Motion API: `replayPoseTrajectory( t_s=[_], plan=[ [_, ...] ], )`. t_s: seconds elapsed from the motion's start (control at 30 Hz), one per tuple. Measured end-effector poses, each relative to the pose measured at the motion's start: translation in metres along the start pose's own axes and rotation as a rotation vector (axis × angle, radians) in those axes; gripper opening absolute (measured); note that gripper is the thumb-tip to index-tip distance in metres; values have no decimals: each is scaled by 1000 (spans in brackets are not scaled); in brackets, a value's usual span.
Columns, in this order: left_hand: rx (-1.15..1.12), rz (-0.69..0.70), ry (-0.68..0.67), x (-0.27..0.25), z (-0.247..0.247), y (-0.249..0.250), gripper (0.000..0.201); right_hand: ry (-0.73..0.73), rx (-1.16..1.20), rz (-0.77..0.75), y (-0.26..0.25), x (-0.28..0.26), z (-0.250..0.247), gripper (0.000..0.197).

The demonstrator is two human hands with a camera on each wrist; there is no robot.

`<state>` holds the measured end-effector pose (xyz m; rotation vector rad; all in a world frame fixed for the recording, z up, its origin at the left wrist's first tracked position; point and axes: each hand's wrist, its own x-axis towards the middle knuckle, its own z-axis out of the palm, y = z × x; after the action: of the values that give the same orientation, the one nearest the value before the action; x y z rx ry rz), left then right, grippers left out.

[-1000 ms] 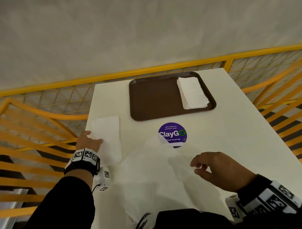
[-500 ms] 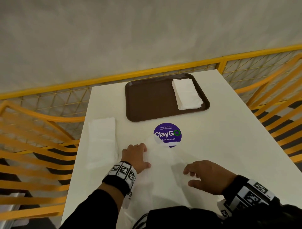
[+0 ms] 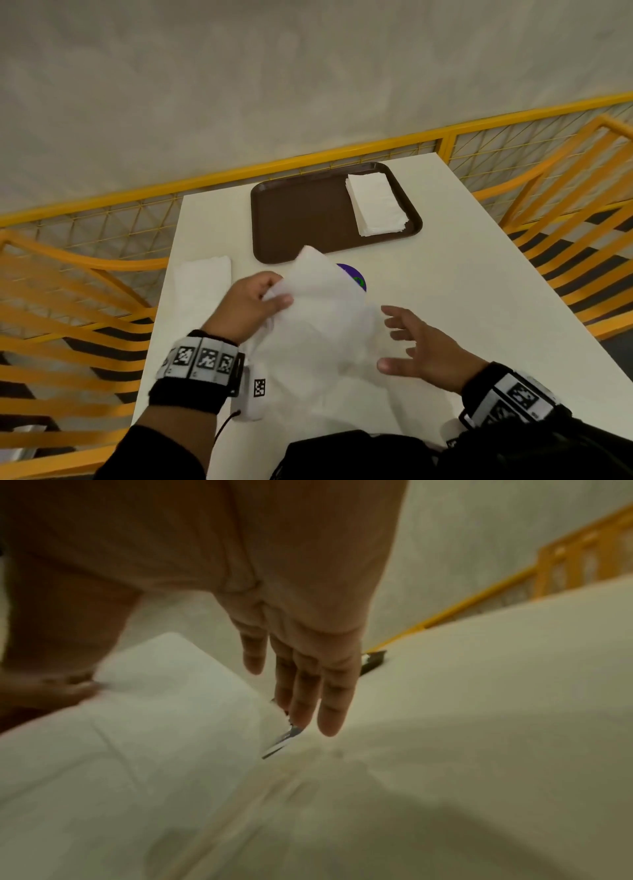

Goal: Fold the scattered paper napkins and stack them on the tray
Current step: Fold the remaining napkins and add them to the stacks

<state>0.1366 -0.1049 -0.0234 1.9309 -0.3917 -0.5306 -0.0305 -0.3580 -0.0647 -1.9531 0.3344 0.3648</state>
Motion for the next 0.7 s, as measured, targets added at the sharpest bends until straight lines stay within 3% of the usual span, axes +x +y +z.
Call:
replayPoseTrajectory(
  t_s=[0.1,0.23,0.37,0.47,0.6,0.7],
  plan=[
    [-418,-77,119,-7,-11,9,9,-48,480,53,-7,9,2,107],
    [-529,-142,172,-14,-10,-1,9,-105,669,106,-25,24,8,90],
    [-493,-201,280,-21,0,-12,5,-44,590,50,-43,32,16,11],
    [-392,-187,348,-26,0,-19,3,67,434,-15,-42,33,14,11],
    [-290,-140,242,-36,-4,-22,16,205,129,-120,-40,30,4,11],
    [-349,-108,203,-41,-4,-19,20,176,230,-182,-42,26,-5,15]
  ],
)
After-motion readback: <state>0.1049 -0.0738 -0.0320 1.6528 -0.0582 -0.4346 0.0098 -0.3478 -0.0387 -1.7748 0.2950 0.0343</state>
